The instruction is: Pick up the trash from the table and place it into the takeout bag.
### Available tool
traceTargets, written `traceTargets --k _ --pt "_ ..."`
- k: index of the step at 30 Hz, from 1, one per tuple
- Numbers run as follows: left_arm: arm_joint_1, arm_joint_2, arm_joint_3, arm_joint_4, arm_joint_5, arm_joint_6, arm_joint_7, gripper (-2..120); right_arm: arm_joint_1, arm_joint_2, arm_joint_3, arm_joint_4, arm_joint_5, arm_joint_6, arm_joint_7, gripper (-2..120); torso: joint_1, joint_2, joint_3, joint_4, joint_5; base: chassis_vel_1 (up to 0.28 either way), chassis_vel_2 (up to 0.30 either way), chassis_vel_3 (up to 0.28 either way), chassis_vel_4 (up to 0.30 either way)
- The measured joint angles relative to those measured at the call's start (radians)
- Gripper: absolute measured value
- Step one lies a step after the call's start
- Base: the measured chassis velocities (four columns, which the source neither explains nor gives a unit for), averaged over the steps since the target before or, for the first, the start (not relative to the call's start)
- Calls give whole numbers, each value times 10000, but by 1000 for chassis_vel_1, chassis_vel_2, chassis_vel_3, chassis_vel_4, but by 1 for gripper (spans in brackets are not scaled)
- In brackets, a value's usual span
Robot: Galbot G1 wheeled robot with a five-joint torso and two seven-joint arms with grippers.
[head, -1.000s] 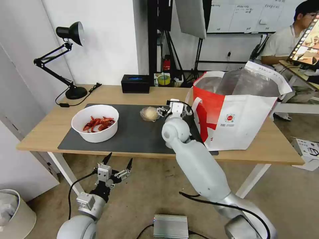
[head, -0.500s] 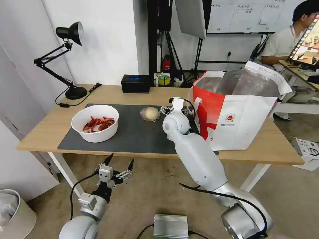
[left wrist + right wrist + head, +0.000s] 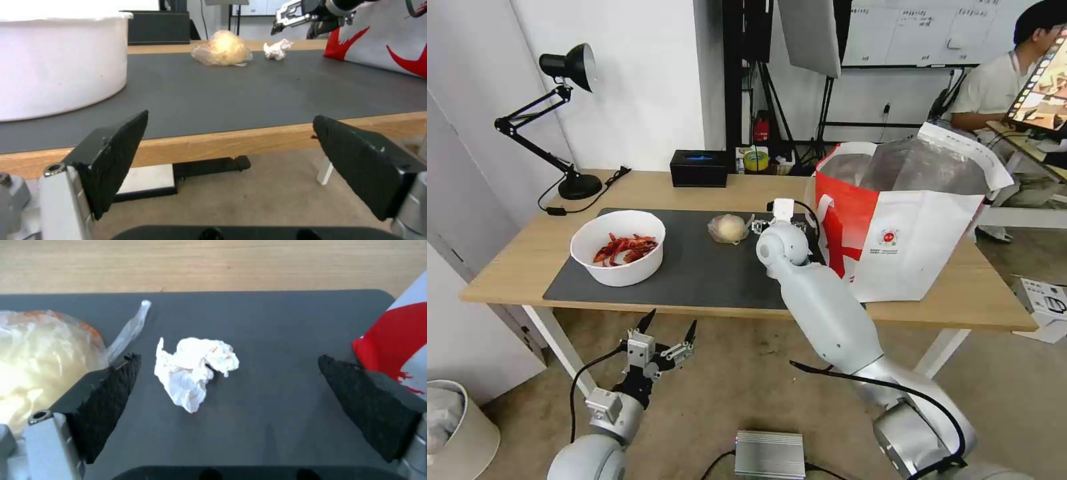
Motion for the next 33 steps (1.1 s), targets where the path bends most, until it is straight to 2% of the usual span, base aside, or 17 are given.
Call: traceTargets --k 16,33 --pt "48 -162 100 92 25 -159 7 100 558 -206 -398 -707 -30 -183 -631 100 0 1 0 0 0 0 0 0 0" --pt "133 -285 110 6 101 -158 8 100 764 -489 -753 -891 -54 -319 -915 100 0 0 0 0 0 0 0 0 0"
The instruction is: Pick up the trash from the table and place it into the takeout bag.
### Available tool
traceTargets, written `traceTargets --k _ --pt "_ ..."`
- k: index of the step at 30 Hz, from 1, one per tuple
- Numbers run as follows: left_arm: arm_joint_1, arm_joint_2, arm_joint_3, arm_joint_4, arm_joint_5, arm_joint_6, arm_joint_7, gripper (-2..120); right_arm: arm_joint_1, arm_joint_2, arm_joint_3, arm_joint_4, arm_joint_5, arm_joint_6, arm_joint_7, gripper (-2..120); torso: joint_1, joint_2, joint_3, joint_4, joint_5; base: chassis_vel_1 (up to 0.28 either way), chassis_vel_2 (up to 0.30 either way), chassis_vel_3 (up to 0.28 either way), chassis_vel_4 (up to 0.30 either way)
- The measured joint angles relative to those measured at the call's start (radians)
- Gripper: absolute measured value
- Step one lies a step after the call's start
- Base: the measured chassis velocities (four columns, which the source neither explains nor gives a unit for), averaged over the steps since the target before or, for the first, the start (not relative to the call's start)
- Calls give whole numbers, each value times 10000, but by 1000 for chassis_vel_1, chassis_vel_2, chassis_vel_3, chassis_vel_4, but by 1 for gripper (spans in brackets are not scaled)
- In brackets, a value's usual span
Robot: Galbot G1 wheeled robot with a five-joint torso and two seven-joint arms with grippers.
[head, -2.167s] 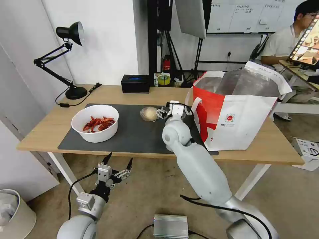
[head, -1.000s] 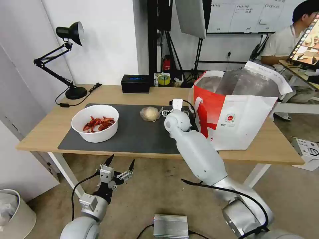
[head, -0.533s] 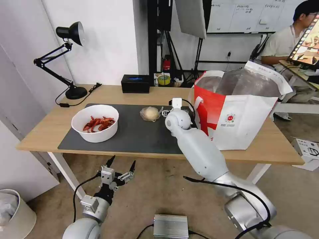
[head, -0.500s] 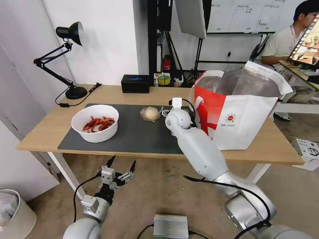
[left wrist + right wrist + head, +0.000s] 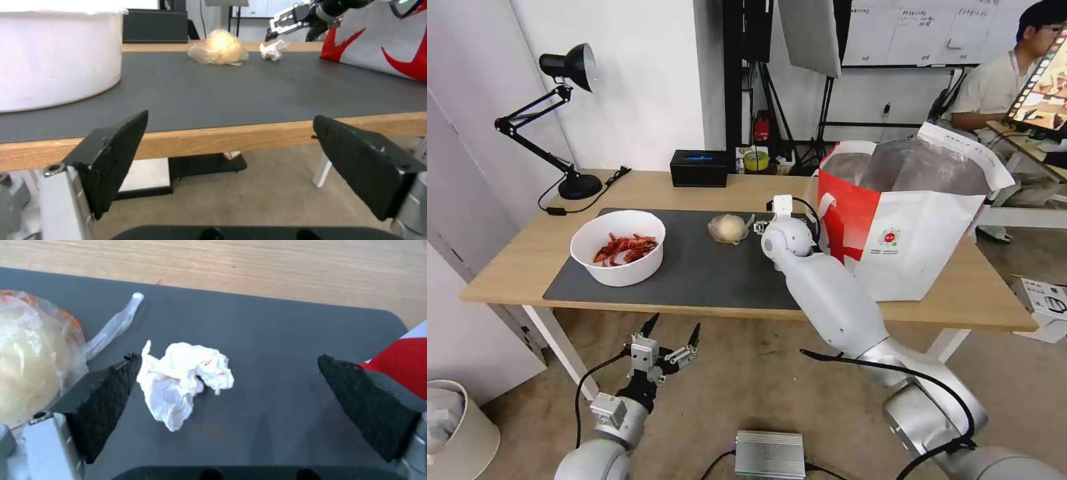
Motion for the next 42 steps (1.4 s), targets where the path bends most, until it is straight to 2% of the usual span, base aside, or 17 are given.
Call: traceTargets --k 6,28,42 --pt "9 -212 43 -71 142 81 -1 100 96 -255 -349 46 -3 -30 -125 100 0 0 0 -1 0 0 0 0 0" --pt "146 -219 2 -237 197 127 -5 100 314 -228 -513 91 49 -116 -341 100 0 0 0 0 -1 0 0 0 0" --pt "120 -150 32 -208 198 150 -13 100 442 -64 -436 -547 15 -116 -793 100 0 0 0 -1 0 0 0 0 0"
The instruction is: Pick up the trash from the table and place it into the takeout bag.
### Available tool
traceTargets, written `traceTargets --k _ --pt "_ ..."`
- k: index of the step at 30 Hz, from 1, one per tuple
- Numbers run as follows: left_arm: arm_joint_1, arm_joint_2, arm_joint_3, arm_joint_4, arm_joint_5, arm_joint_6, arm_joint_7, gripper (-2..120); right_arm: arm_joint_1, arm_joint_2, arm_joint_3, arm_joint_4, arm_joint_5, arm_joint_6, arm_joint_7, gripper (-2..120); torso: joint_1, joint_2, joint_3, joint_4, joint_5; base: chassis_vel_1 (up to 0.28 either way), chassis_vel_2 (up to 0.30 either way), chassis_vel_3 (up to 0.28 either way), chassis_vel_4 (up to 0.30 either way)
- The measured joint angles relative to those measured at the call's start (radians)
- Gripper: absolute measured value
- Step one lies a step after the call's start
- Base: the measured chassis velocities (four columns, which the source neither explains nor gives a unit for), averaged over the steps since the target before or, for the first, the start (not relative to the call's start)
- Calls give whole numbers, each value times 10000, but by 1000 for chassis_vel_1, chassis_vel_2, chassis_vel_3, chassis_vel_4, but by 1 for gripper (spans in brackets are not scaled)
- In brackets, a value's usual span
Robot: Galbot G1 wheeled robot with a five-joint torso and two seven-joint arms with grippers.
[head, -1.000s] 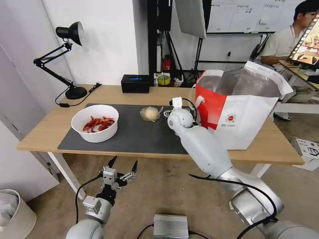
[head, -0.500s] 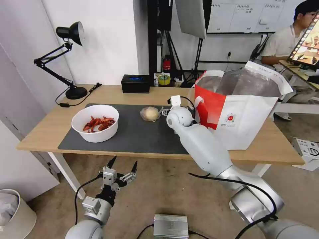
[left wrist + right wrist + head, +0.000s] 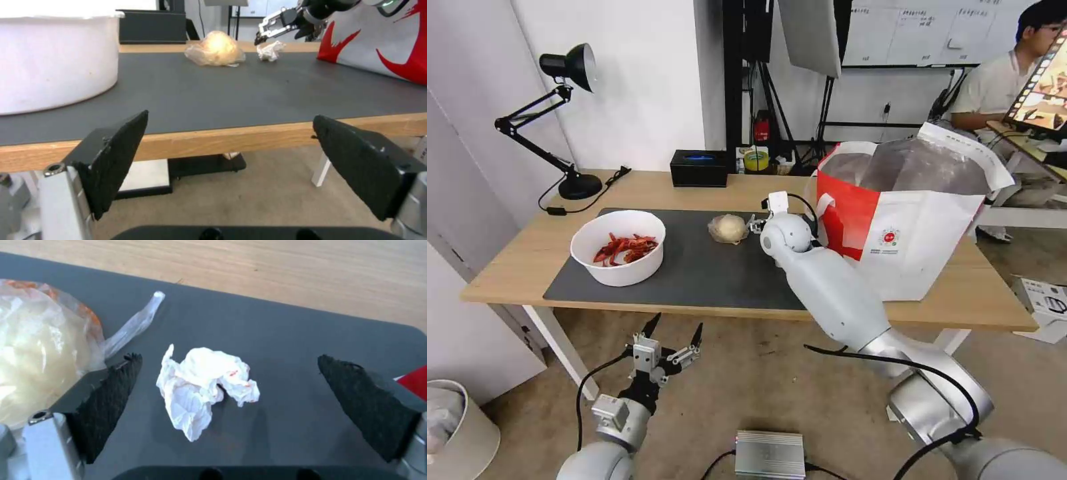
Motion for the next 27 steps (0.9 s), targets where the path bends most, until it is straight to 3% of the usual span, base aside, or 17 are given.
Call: traceTargets --k 27 --pt "-4 70 -70 6 -78 -28 -13 100 378 431 129 -862 -515 -9 -406 100 0 0 0 0 0 0 0 0 0"
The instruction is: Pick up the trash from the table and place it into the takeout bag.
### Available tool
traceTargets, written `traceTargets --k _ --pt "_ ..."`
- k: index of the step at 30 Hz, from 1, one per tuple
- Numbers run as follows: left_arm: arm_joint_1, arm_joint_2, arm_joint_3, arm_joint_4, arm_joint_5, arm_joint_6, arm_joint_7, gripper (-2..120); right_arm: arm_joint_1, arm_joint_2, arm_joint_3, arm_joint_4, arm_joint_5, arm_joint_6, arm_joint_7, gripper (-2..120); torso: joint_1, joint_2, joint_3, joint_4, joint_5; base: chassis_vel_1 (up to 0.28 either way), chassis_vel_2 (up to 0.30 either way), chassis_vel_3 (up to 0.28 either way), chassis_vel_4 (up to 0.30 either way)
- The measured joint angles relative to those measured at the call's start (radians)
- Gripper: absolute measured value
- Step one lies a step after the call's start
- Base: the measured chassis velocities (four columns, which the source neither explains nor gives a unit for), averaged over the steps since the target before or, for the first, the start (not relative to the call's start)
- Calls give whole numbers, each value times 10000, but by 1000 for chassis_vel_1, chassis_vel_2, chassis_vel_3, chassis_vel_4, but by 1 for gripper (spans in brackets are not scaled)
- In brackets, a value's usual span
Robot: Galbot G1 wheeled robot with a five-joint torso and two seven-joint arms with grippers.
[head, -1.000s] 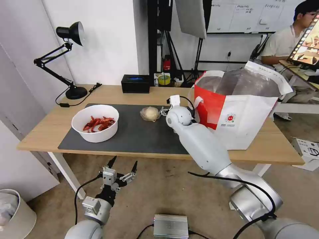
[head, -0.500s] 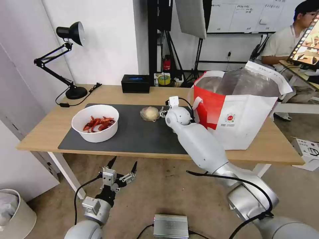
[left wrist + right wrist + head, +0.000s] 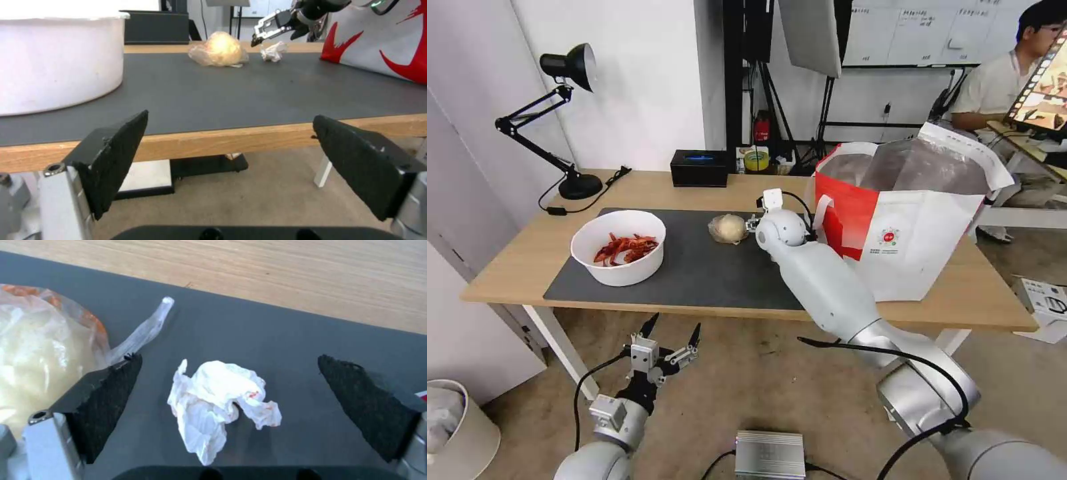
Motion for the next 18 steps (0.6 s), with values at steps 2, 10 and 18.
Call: traceTargets --k 2,10,18 --pt "-4 0 5 11 -1 -1 0 100 3 17 9 -23 -10 0 0 100 0 0 0 0 0 0 0 0 0" --pt "-29 -2 23 34 -7 -7 0 100 23 87 75 -164 -47 -4 0 100 0 1 0 0 0 0 0 0 0" --pt "-44 16 40 54 -12 -15 1 100 39 46 82 -223 -59 -5 -46 100 0 1 0 0 0 0 0 0 0"
